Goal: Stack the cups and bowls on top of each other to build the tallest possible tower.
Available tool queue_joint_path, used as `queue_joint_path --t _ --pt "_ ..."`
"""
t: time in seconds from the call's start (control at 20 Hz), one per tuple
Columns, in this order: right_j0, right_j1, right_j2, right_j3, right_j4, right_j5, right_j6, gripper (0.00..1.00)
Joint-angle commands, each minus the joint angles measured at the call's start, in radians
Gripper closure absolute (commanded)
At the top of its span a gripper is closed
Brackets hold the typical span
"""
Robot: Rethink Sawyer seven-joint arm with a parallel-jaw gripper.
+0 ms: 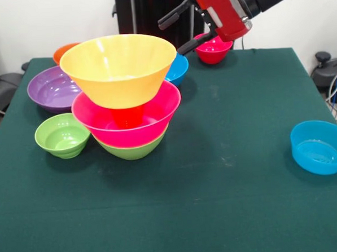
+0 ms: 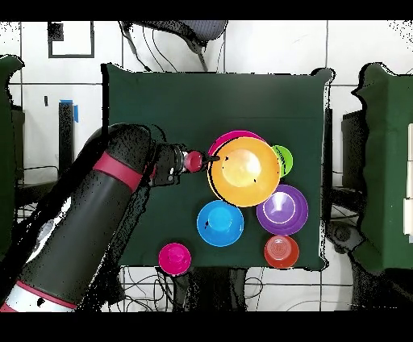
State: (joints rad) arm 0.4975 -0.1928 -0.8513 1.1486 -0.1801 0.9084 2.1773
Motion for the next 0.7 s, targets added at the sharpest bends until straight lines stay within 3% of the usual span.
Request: queue_joint_path --t 0.05,0.7 --pt "-0.015 0.035 0.091 -0.025 -0.016 0.018 0.083 0.00" --pt "0.001 0.028 0.103 -0.056 0.013 0.068 0.084 0.00"
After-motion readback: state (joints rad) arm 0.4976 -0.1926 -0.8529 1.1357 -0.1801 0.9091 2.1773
